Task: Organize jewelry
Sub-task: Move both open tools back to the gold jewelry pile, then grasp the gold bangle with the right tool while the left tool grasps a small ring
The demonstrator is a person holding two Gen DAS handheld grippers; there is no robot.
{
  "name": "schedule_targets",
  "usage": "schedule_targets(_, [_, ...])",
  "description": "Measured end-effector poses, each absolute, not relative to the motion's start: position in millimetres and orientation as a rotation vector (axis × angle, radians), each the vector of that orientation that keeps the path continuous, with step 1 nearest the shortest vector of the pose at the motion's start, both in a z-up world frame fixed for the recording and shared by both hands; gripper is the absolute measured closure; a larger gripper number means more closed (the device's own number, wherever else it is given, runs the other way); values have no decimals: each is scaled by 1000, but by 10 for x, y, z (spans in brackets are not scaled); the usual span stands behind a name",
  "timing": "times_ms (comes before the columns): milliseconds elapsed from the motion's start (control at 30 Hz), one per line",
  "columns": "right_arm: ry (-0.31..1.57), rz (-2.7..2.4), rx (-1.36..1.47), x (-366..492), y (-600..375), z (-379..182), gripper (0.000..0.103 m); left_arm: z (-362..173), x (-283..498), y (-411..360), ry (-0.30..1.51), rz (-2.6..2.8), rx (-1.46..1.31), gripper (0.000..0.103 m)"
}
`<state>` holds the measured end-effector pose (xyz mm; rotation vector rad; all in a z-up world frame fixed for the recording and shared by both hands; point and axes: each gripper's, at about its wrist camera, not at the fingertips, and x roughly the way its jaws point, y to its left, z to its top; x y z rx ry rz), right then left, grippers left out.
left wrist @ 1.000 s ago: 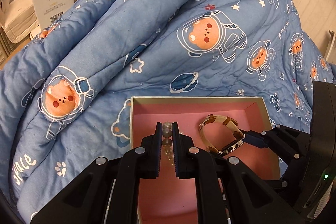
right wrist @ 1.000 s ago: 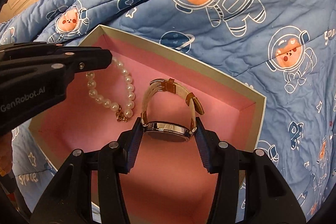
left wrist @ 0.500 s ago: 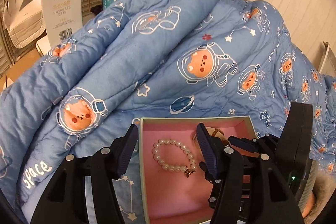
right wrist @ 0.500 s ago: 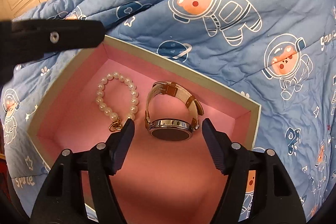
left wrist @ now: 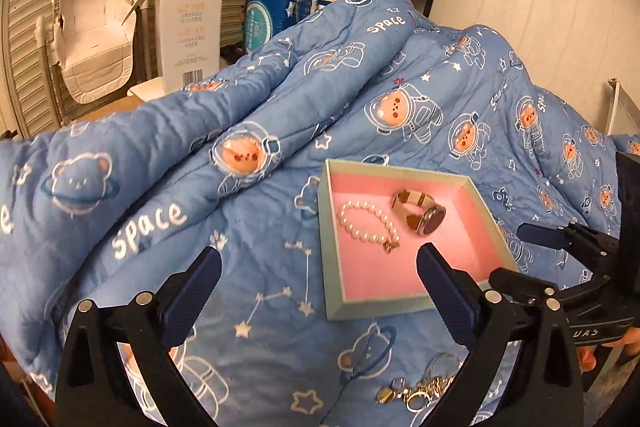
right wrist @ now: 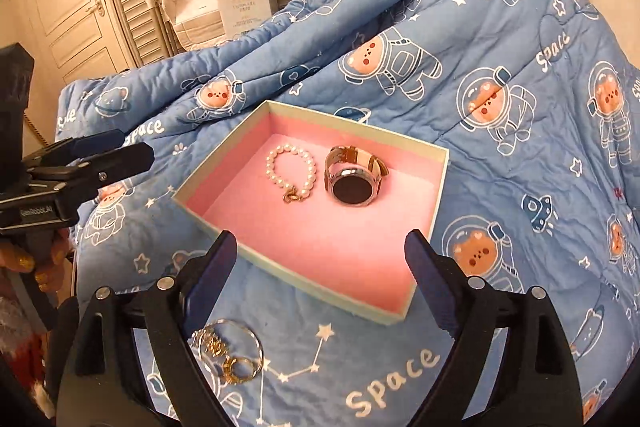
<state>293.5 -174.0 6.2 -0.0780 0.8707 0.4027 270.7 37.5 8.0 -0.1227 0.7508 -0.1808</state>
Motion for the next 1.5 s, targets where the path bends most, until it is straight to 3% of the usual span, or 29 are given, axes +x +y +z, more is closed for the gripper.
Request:
schedule_targets(533, [923, 615, -167, 2032, -1552, -451, 18, -430, 1919, 405, 839, -176, -184, 7])
schedule_targets(667, [931, 631, -207, 2038, -1469, -565, 31, -491, 1797, 343, 849, -184, -150, 7])
schedule_targets(933, [961, 640, -196, 2205, -1430, -699, 44, -560, 1685, 224, 859, -227, -124, 9])
schedule_targets(1067, [952, 650, -202, 2227, -1403, -704, 53, -567, 1665, 163, 855, -252, -117, 14])
schedule_targets(1267, [946, 649, -201, 2214, -1392, -700, 53, -599, 1645, 84, 851, -266, -105, 25])
schedule_targets(1367, [940, 643, -179, 2205, -1420, -678, 53, -603, 1641, 56, 850, -288, -117, 39])
schedule_targets(1500, [930, 638, -157, 2179, -1453, -622, 53, -622, 1659, -53, 862, -339, -109, 48])
